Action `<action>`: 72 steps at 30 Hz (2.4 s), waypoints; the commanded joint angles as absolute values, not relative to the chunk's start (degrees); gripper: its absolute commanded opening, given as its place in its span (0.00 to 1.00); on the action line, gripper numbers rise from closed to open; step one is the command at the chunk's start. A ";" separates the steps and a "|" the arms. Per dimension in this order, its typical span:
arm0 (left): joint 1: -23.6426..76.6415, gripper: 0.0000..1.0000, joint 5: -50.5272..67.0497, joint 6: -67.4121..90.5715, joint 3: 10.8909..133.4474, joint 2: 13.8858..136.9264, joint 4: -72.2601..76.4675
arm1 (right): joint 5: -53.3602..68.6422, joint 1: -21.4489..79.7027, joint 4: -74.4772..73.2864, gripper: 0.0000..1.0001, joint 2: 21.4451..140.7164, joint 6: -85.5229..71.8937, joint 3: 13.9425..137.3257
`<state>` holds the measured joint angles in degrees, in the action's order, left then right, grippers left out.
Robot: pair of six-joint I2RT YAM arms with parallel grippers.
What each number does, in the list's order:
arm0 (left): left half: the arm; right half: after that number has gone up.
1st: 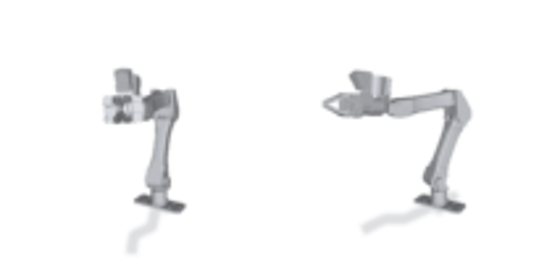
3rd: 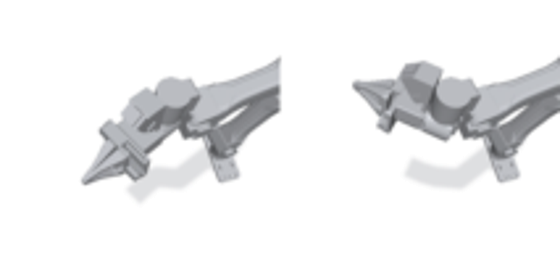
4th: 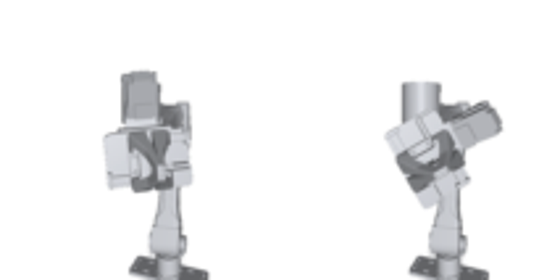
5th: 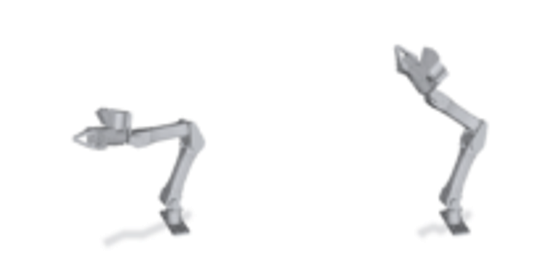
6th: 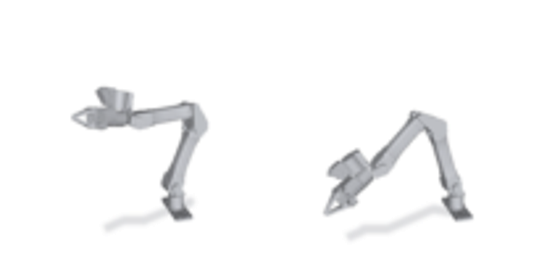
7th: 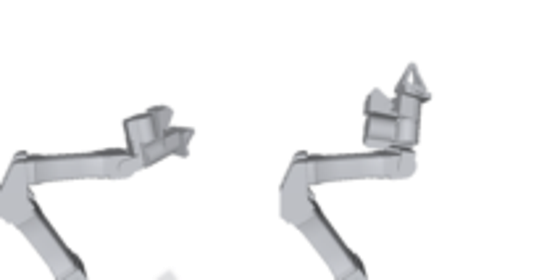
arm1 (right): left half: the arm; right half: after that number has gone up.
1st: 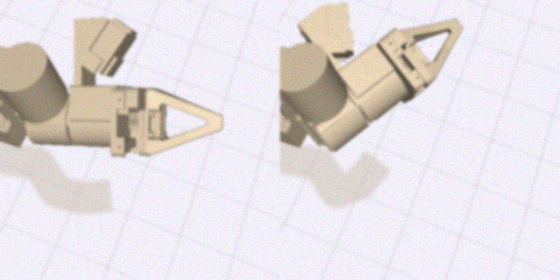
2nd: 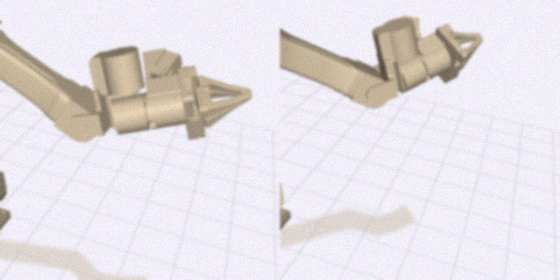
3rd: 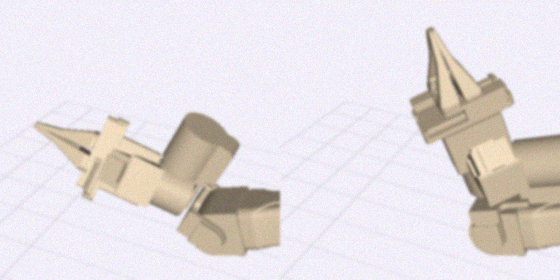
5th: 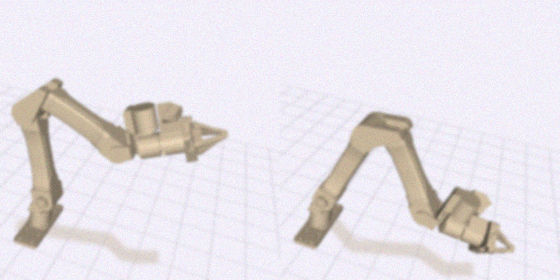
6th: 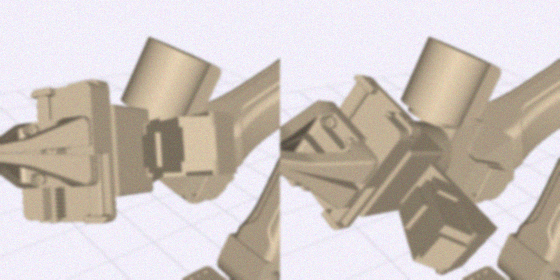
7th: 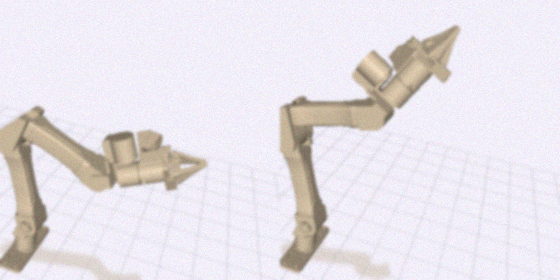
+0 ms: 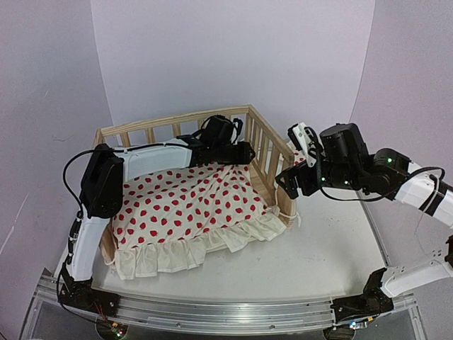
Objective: Set up the pet bed
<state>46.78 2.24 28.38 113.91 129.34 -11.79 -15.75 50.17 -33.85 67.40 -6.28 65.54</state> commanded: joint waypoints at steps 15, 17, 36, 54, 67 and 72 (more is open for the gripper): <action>35.65 0.72 -0.59 22.01 77.36 72.98 -28.59 | 7.19 52.92 -36.29 0.63 90.69 0.56 96.61; 34.41 0.68 -0.74 20.55 75.23 72.00 -30.65 | 6.15 53.36 -36.25 0.54 97.42 -1.10 99.89; 34.21 0.62 -10.28 16.35 72.03 85.44 -34.06 | -26.35 52.39 -41.92 0.23 110.70 -6.86 85.61; 38.93 0.64 8.23 17.25 69.92 77.25 -37.64 | -12.09 50.45 -41.41 0.57 114.03 -5.51 107.95; 38.85 0.69 -8.80 24.35 58.70 73.97 -40.45 | -13.53 52.30 -43.09 0.44 102.54 -8.24 82.87; 38.91 0.79 -3.41 22.67 68.35 72.72 -40.62 | -2.83 52.32 -46.07 0.77 96.49 -5.84 92.02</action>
<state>39.22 -4.64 23.00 59.27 75.37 -39.24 -8.56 52.73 -42.52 103.61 -7.66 85.12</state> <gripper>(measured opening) 0.766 0.642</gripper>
